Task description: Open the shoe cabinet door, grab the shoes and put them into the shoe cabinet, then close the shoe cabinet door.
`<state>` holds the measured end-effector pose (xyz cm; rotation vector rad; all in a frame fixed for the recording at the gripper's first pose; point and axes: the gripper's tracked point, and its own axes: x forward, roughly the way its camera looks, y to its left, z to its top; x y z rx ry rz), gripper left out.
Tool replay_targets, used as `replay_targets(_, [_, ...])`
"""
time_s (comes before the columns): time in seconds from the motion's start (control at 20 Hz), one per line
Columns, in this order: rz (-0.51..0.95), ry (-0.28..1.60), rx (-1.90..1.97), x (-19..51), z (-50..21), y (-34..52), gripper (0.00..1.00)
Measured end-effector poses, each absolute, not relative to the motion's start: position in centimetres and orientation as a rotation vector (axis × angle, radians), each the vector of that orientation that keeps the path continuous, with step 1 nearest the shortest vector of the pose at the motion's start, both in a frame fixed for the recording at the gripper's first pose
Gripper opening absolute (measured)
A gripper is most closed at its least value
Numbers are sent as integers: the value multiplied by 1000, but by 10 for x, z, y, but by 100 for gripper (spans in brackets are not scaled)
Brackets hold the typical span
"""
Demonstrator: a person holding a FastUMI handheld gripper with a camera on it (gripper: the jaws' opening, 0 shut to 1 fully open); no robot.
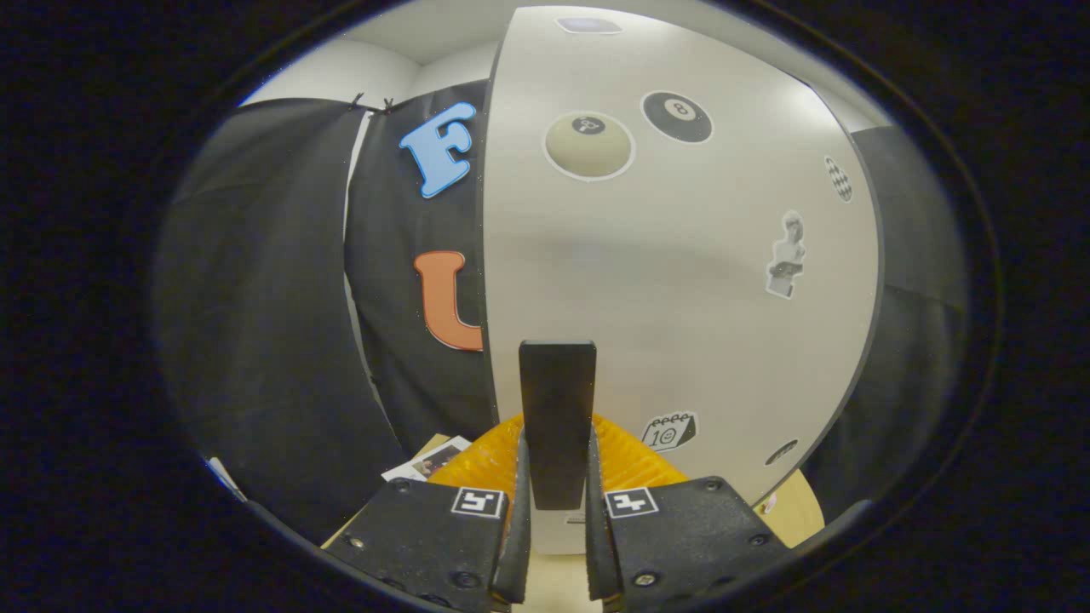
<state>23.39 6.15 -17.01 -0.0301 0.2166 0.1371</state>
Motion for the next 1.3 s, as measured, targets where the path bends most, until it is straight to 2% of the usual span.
replay_targets(0.4, [174, 194, -71, 132, -173, 12, 30])
replay_targets(0.85, [247, 152, -71, 53, -176, -59, 30])
replay_targets(1.1, [306, 173, -58, 19, -178, -123, 28])
replay_targets(1.3, [264, 192, -63, 0, -177, -188, 27])
